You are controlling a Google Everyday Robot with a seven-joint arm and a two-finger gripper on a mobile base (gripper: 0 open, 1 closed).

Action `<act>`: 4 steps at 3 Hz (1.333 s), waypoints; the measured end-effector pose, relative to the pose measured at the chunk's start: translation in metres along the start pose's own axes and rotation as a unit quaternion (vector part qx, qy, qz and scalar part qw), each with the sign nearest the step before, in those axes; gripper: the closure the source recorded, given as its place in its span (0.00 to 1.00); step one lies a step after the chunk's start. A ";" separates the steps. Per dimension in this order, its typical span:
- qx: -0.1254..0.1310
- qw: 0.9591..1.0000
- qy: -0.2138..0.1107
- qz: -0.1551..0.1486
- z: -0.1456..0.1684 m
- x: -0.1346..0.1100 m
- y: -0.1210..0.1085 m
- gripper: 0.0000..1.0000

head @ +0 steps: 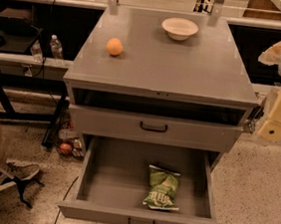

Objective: Pick green jalapeno chip bag from middle drawer and place on counter

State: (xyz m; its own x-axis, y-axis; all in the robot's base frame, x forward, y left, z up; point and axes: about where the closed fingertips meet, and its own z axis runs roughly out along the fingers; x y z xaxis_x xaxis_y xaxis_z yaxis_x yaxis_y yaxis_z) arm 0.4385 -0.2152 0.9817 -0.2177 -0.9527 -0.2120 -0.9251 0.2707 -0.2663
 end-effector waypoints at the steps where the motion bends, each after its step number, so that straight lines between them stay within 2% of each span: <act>1: 0.005 1.000 -0.001 0.007 0.002 0.000 0.000 0.00; 2: 0.018 0.999 -0.002 0.046 0.017 0.004 0.004 0.00; 3: 0.019 0.999 -0.003 0.046 0.017 0.004 0.004 0.00; 4: 0.005 0.995 0.000 0.101 0.040 0.012 0.006 0.00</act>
Offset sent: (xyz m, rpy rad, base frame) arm 0.0000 -0.0034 -0.0392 0.0490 -0.0268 -0.1813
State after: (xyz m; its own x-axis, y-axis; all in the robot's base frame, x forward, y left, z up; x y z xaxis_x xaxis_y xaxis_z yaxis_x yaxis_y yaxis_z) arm 0.4430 -0.2191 0.9399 -0.3993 -0.8785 -0.2624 -0.8590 0.4585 -0.2279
